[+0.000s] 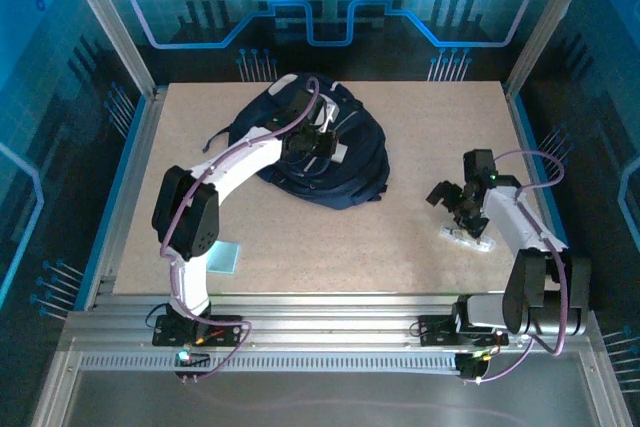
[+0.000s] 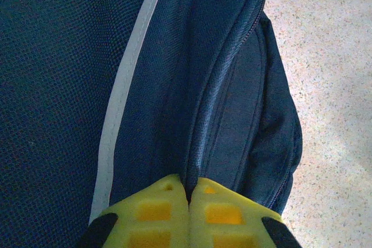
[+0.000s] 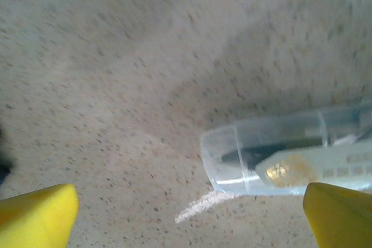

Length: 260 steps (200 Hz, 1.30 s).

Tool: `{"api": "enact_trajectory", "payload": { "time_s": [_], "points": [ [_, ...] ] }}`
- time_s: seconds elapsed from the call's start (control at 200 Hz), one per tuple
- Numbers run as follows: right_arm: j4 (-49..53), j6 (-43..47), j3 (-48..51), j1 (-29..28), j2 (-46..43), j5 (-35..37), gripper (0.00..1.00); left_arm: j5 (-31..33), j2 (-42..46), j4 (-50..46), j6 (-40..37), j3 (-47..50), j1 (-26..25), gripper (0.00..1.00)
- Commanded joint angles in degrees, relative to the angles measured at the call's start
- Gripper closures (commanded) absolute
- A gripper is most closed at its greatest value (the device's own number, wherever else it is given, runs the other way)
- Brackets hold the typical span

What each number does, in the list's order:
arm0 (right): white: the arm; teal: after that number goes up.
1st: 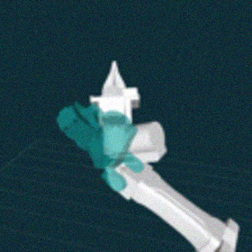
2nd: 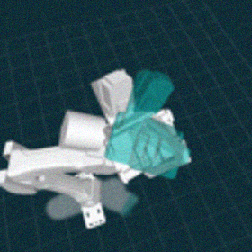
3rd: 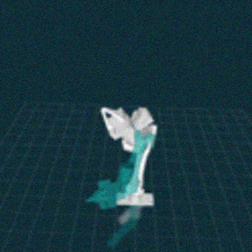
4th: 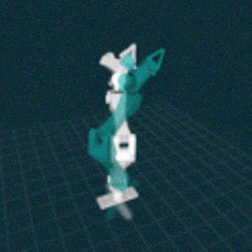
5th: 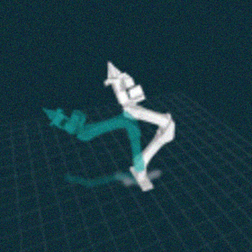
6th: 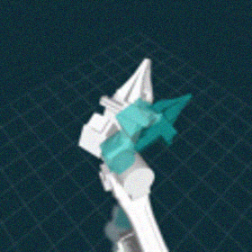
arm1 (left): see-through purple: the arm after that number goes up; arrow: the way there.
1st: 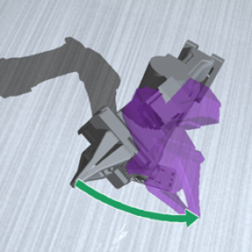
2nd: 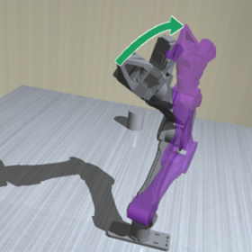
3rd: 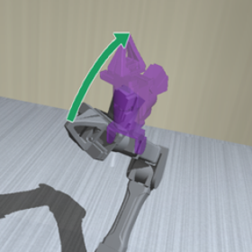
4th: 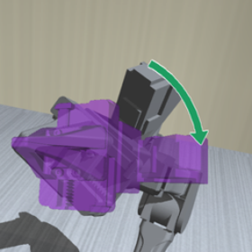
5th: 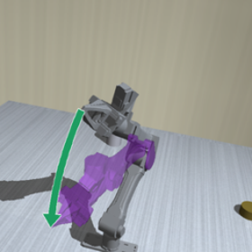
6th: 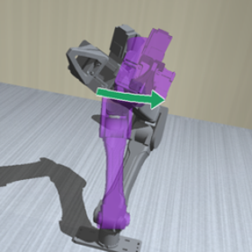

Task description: Pack the student bag

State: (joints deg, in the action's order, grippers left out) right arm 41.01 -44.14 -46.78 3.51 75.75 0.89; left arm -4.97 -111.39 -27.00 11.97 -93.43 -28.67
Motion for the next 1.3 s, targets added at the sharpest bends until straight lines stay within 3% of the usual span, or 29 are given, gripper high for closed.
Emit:
{"api": "enact_trajectory", "payload": {
  "time_s": [0.0, 0.23, 0.525, 0.87, 1.296],
  "points": [
    [0.86, -8.84, 3.56, 0.26, -1.87, -3.93, 0.0, -0.49, 3.11, -0.26, 0.25, 1.49, 0.07, 1.0],
    [-3.73, -20.62, 10.38, 0.64, -2.98, -3.48, 0.0, -0.38, 3.18, -1.25, -0.5, 0.32, 0.14, 1.0],
    [-6.28, -11.52, 2.37, 6.62, 6.84, 5.1, 0.0, -0.64, 3.2, -2.11, -0.83, -0.79, 0.17, 1.0],
    [-4.79, -2.43, -10.23, 2.46, 18.57, 9.31, 0.0, -1.27, 2.63, -2.94, -0.63, -1.44, 0.16, 1.0],
    [-6.62, -2.34, -4.36, 0.78, 18.64, 9.04, 0.08, -0.89, 3.02, -3.06, -0.54, -1.75, 0.14, 1.0]
  ]
}}
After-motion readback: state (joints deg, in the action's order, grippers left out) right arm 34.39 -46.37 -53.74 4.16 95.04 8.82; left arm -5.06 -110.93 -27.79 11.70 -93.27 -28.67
